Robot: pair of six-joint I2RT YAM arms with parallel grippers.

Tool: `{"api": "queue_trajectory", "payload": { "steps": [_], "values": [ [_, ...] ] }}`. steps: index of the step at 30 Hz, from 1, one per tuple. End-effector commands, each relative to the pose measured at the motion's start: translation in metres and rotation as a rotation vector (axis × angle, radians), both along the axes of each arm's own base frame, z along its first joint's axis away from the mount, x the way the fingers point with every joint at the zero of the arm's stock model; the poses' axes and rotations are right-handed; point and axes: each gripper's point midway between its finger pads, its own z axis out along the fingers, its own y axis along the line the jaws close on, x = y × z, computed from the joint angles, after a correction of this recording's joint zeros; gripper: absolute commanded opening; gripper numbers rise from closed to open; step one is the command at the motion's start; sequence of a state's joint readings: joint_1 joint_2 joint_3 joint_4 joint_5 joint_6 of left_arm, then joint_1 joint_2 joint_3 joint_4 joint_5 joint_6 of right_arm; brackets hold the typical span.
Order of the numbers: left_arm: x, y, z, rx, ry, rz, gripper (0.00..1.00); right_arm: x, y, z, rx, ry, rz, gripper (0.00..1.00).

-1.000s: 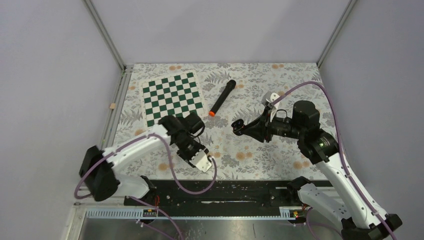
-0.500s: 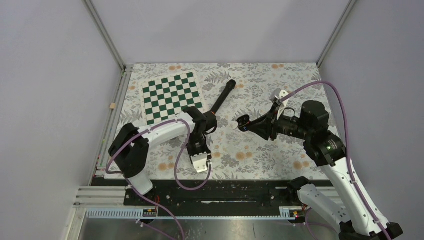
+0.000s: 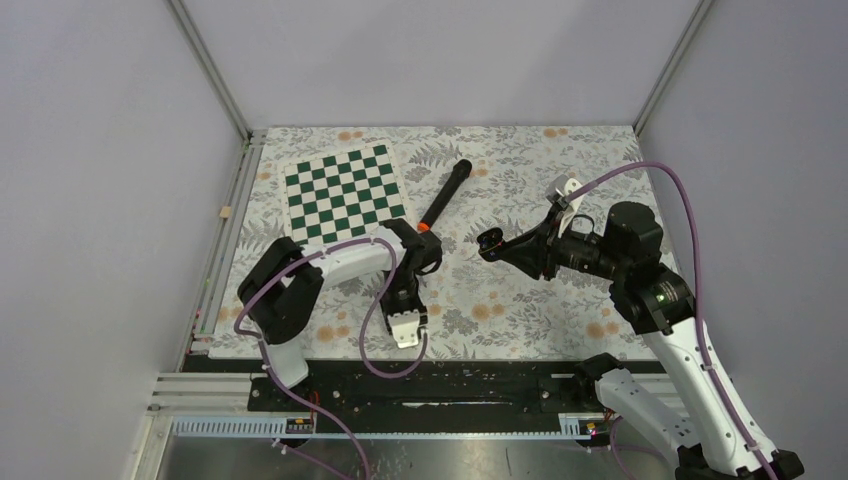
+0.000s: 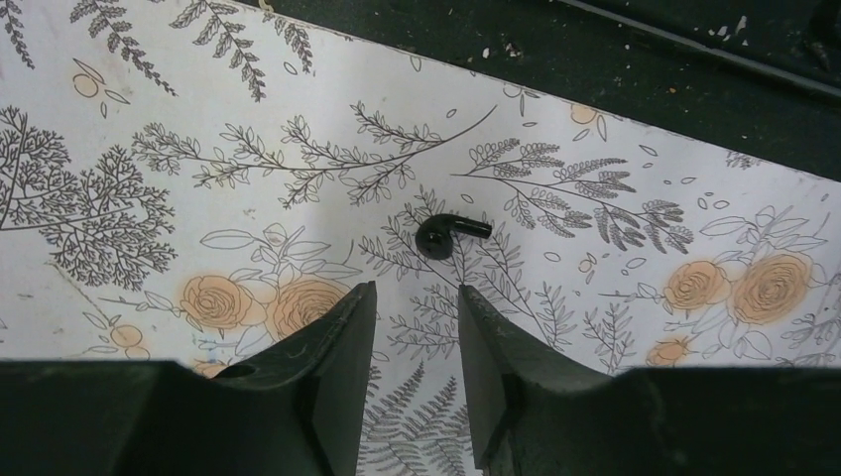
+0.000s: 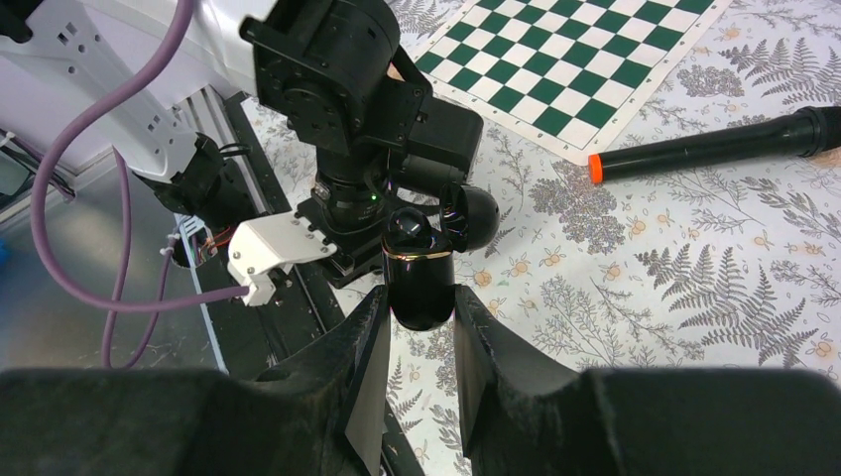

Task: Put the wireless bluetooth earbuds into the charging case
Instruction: Pick up the earbud from the center of the board.

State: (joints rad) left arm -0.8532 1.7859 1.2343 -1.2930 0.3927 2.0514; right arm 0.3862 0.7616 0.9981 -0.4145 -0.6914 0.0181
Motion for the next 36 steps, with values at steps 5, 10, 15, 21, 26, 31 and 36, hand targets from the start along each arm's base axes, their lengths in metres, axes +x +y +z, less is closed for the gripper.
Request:
{"api": "queue_trajectory", "payload": {
  "steps": [5,10,15,21,26,31,36],
  "values": [
    [-0.013,-0.014,-0.008,-0.167,0.023,-0.387,0.36,0.004,0.0,0.019,0.027,-0.039,-0.008,0.0],
    [-0.016,-0.006,-0.013,-0.141,0.039,-0.408,0.35,0.005,0.0,0.019,0.027,-0.038,-0.012,0.0],
    [-0.012,-0.01,-0.022,-0.145,0.018,-0.406,0.34,0.005,-0.001,0.019,0.028,-0.034,-0.013,0.0],
    [-0.009,-0.013,-0.027,-0.138,0.011,-0.398,0.31,0.006,0.001,0.018,0.028,-0.028,-0.007,0.0],
    [-0.01,-0.008,-0.031,-0.117,0.015,-0.397,0.28,0.007,0.001,0.018,0.027,-0.025,-0.009,0.0],
    [-0.015,-0.002,-0.032,-0.112,0.024,-0.403,0.27,0.007,0.001,0.018,0.026,-0.026,-0.008,0.0],
    [-0.018,-0.003,-0.034,-0.12,0.025,-0.404,0.27,0.008,0.001,0.017,0.025,-0.025,-0.008,0.0]
  ]
}}
